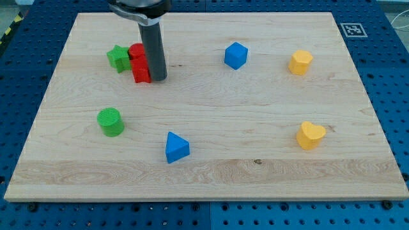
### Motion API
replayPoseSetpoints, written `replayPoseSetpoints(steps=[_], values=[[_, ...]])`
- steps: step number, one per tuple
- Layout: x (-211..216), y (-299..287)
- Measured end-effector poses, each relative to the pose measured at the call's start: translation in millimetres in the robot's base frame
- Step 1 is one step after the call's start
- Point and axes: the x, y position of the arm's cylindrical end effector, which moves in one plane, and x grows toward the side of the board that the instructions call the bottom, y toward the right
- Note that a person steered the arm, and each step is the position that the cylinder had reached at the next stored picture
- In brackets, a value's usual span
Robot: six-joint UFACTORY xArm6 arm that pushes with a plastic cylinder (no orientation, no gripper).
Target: Push green circle towards green star
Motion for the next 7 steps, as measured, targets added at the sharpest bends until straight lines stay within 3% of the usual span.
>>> replayPoseSetpoints(steps=[3, 7], values=[[6, -2], [94, -13]])
